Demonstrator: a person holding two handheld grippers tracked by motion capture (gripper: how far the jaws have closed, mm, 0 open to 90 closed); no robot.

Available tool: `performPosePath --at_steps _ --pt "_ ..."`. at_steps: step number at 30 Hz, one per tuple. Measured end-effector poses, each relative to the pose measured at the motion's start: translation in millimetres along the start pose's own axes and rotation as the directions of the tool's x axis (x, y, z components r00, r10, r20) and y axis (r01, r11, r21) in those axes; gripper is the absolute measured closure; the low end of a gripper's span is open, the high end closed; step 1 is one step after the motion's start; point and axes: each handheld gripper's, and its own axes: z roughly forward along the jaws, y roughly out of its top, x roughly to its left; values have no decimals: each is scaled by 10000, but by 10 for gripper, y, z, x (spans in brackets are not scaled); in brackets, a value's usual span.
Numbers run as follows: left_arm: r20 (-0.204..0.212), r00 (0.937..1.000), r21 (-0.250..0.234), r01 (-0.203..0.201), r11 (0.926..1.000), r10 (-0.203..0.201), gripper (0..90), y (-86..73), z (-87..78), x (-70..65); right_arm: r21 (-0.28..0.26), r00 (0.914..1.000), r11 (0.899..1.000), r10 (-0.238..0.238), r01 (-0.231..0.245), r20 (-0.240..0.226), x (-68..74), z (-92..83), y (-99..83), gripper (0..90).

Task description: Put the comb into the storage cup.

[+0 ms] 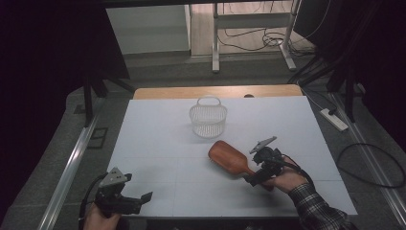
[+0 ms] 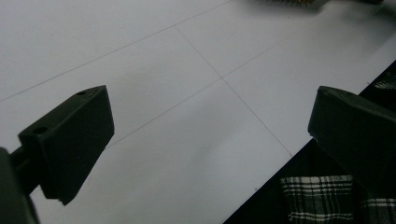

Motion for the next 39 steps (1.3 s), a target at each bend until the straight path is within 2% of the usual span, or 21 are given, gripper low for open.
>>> performPosePath --at_steps 9,26,30,35,39 --pt "7 10000 -5 0 10000 0 14 -1 0 1 540 10000 9985 -53 54 -9 2 136 -20 0" --pt "6 10000 17 -22 10000 22 14 1 0 0 942 9998 9954 -178 171 71 34 210 -6 0" --pt "2 10000 18 -22 10000 22 14 1 1 0 865 9995 9959 -259 244 173 49 210 7 57" --pt "17 10000 18 -36 10000 36 14 1 1 0 829 9981 9947 -612 609 4 92 212 35 243" --pt "0 10000 31 -58 10000 58 14 2 1 -2 741 9976 9949 -692 687 55 110 202 48 384"
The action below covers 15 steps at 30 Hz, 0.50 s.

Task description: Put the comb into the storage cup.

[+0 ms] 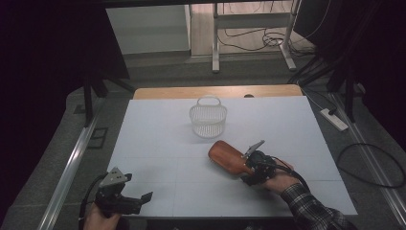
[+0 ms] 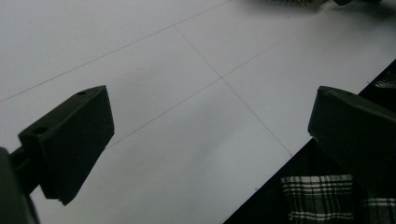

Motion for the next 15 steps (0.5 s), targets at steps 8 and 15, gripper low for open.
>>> performPosePath --at_steps 8,15 --pt "-4 10000 8 -12 10000 12 14 1 2 0 -38 9995 10000 7 -8 -330 -15 -8 21 616" --pt "6 10000 0 -30 10000 30 14 2 2 -1 91 9991 10000 3 1 -422 -41 -33 30 707"
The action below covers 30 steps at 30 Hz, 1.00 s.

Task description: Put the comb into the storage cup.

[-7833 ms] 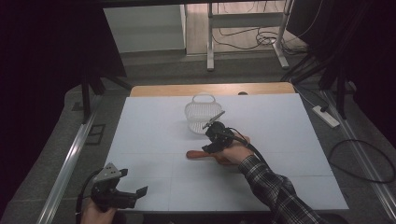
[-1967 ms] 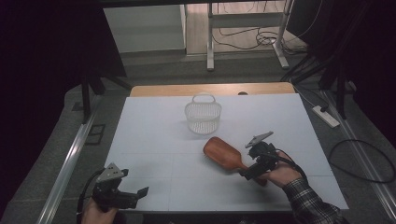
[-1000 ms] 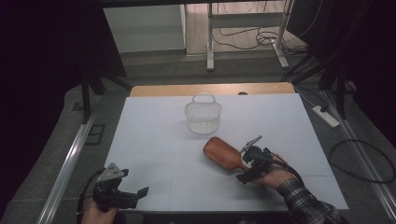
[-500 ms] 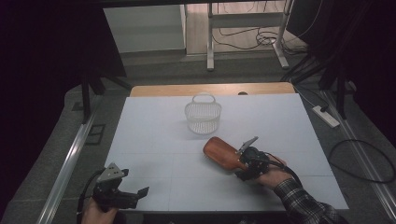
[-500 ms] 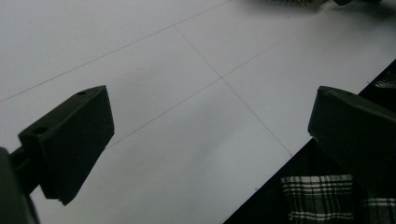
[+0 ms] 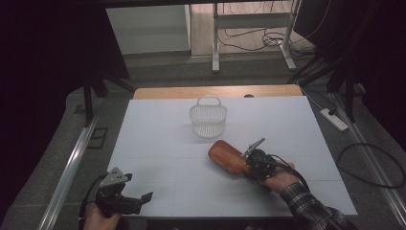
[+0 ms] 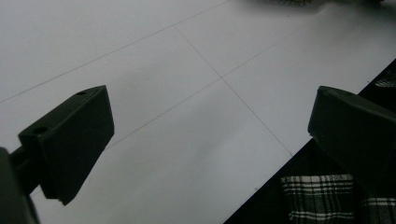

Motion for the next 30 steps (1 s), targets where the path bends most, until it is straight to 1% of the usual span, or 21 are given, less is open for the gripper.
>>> performPosePath --at_steps 2,4,5,13,22,23,24,30 --pt "-4 10000 -1 -7 10000 7 14 0 0 0 -60 10000 10000 -26 26 -46 -2 -10 0 710" --pt "-12 10000 -4 -13 10000 13 14 0 0 -1 -157 9998 9997 -178 179 66 12 -26 -6 712" --pt "-15 10000 -2 -23 10000 23 14 0 0 -1 -206 9998 9996 -182 183 63 12 -29 -8 713" --pt "-155 9997 101 -195 9998 197 20 8 11 -27 -459 10000 9989 14 -18 -72 -1 -54 -24 715" --pt "-198 9995 134 -247 9996 249 12 12 12 -35 -743 9999 9972 50 -57 -94 18 -99 -31 716" --pt "-201 9995 141 -249 9996 252 9 13 12 -36 -879 9998 9961 83 -99 -178 14 -117 -35 716" --pt "-198 9994 148 -268 9995 271 9 14 11 -36 -879 9998 9961 83 -99 -178 14 -117 -35 716" --pt "-138 9994 219 -306 9993 309 0 31 23 -36 -1324 9993 9910 148 -193 -352 5 -193 -53 716"
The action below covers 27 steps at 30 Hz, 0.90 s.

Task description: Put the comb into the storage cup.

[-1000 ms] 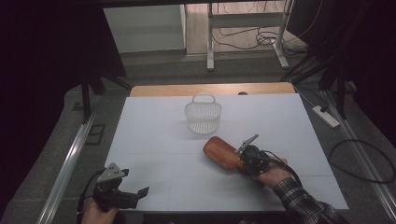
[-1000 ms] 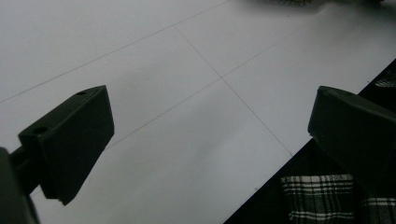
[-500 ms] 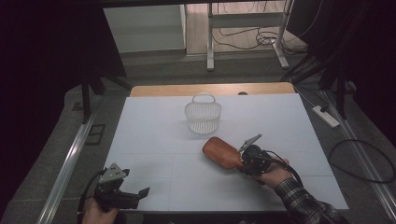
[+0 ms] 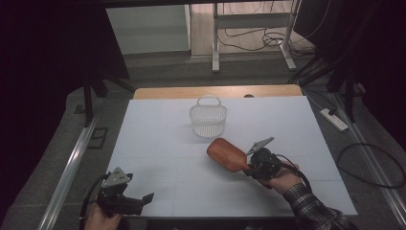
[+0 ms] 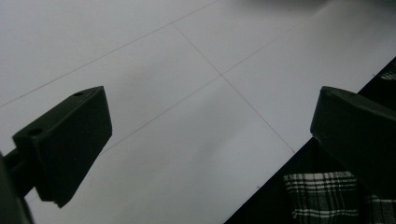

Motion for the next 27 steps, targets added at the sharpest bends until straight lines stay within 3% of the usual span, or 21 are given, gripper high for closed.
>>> performPosePath --at_steps 4,10,18,27 --pt "78 9999 -160 -79 9998 80 0 19 7 2 -209 9999 9998 47 -49 -118 -8 -38 0 716" --pt "601 9981 -240 -137 9996 151 0 97 50 12 -615 9997 9980 109 -122 -214 -10 -109 -6 716" --pt "821 9959 -349 -341 9988 368 0 204 118 -5 -1125 9994 9935 141 -176 -319 -22 -206 -17 716" --pt "1429 9895 -779 -94 9969 205 0 403 186 -22 -1641 9993 9864 10 -71 -375 2 -284 -9 715"
